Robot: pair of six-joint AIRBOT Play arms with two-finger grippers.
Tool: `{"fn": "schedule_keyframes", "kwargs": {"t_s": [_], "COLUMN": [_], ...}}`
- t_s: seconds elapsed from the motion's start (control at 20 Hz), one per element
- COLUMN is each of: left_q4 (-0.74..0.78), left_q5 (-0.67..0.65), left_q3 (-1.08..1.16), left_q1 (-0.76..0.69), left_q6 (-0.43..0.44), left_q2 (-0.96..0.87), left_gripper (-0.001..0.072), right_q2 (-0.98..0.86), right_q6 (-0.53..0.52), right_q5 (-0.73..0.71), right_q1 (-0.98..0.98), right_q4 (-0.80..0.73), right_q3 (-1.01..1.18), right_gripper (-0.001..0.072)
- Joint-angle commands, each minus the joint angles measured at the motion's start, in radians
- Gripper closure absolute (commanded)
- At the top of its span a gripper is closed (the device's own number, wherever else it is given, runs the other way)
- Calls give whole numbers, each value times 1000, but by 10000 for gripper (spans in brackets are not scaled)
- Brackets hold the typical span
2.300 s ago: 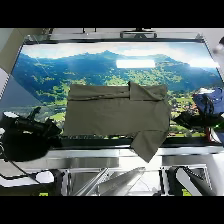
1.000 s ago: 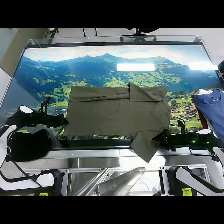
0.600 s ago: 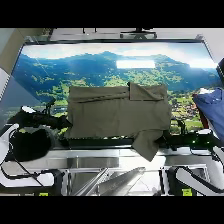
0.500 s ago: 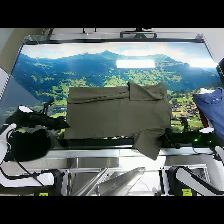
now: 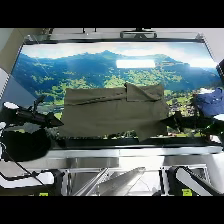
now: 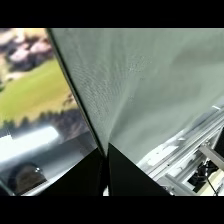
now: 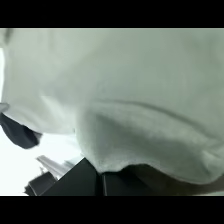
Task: Fold the shirts.
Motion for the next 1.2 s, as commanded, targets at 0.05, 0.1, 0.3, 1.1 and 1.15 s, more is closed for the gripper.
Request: {"fn": "schedule_keyframes", "kwargs": {"t_s": [0.05, 0.1, 0.3, 1.1, 1.15], "left_q4": [-69, -120, -223, -45, -21], "left_q5": [-18, -14, 15, -48, -72], "left_q3": [94, 135, 308, 869, 885], "left_q1": [4, 4, -43, -155, -155], "left_q6": [-18, -19, -31, -181, -198], "left_q2": [-24, -42, -154, -617, -617], "left_gripper": [680, 680, 680, 697, 673], "right_q2": [-61, -97, -274, -665, -665], "right_q6": [-95, -128, -237, -391, -392], "right_q5": [-74, -99, -210, -364, -325], "right_q1": [2, 8, 106, 135, 122], "right_q4": [210, 276, 399, 197, 196], "right_q3": [92, 116, 251, 587, 609], "right_gripper": [694, 694, 693, 318, 307]}}
